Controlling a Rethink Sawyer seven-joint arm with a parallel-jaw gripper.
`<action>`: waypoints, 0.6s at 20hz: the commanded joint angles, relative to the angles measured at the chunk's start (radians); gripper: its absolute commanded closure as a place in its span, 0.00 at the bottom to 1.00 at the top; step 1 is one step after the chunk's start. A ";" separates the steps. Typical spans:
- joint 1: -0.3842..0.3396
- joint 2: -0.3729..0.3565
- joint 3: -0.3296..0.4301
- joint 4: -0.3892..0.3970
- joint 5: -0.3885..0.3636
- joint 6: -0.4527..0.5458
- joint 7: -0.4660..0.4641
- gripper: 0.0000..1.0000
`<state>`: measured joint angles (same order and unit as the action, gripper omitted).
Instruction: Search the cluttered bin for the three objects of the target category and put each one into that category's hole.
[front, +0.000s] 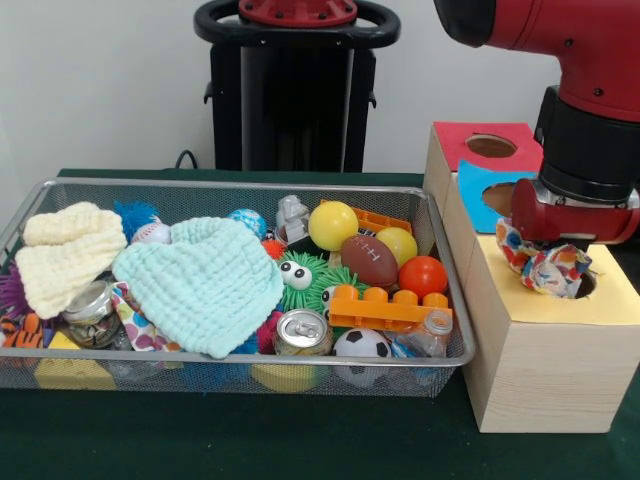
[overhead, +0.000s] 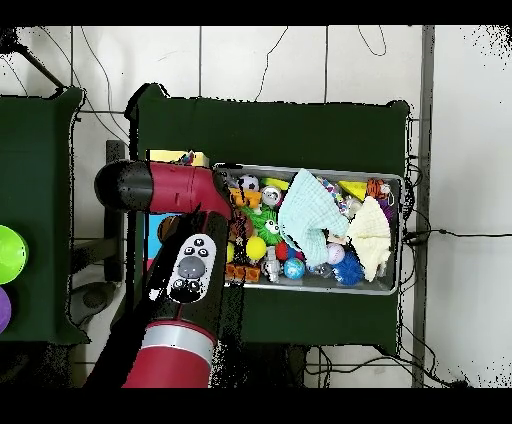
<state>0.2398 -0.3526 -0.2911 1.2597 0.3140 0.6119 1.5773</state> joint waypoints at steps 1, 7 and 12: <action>-0.014 0.163 0.138 0.067 -0.007 -0.091 0.187 1.00; -0.017 0.164 0.149 0.073 -0.002 -0.100 0.182 1.00; -0.002 0.160 0.123 0.070 0.002 -0.080 0.209 1.00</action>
<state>0.2469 -0.3105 -0.2791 1.2597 0.3140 0.5483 1.5773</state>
